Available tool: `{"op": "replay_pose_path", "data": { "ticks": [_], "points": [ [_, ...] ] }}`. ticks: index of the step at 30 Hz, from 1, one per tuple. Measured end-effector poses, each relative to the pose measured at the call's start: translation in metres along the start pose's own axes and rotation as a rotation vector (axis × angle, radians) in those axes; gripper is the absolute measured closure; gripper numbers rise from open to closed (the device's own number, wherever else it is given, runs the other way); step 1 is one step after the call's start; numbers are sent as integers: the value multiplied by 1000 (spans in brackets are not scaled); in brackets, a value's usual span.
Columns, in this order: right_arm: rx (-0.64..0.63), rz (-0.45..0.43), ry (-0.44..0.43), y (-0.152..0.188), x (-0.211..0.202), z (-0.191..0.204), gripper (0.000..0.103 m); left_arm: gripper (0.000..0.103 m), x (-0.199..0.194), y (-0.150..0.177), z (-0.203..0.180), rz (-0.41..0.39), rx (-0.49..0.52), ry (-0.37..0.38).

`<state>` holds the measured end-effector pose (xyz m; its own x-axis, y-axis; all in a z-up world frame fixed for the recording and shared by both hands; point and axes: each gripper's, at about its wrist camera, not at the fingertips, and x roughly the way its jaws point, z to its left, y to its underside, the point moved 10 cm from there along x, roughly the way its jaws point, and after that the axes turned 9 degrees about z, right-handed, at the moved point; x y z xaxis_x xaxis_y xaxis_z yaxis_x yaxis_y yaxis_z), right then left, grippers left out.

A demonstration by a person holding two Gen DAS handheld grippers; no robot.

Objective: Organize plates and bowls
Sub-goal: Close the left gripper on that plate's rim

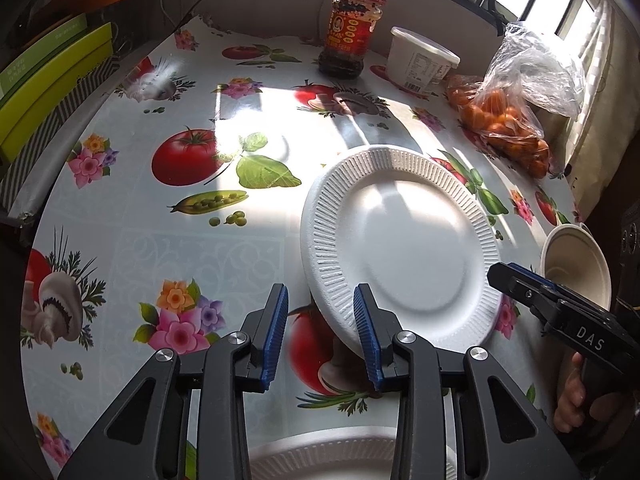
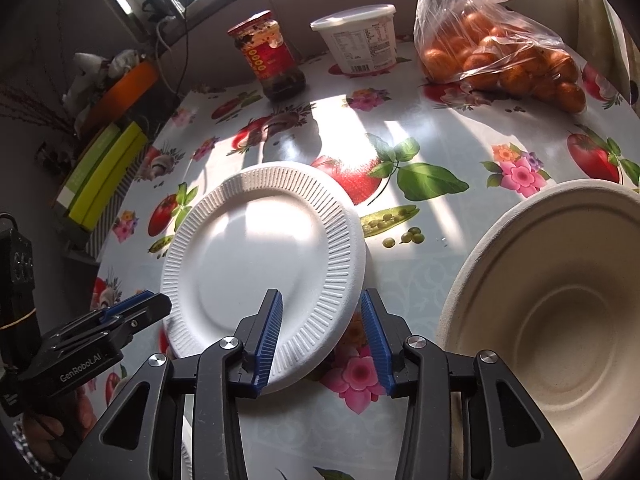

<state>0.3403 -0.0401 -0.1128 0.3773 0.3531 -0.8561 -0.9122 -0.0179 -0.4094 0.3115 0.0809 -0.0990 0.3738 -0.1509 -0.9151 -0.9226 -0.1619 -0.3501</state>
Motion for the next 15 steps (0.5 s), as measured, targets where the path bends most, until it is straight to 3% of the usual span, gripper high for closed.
{"op": "replay_pose_path", "data": {
  "ticks": [12,15],
  "points": [
    [32,19,-7,4,4,-3,62,68,3,3,5,14,-37,23],
    [33,22,-23,4,4,0,70,70,2,2,3,11,-33,28]
  ]
}}
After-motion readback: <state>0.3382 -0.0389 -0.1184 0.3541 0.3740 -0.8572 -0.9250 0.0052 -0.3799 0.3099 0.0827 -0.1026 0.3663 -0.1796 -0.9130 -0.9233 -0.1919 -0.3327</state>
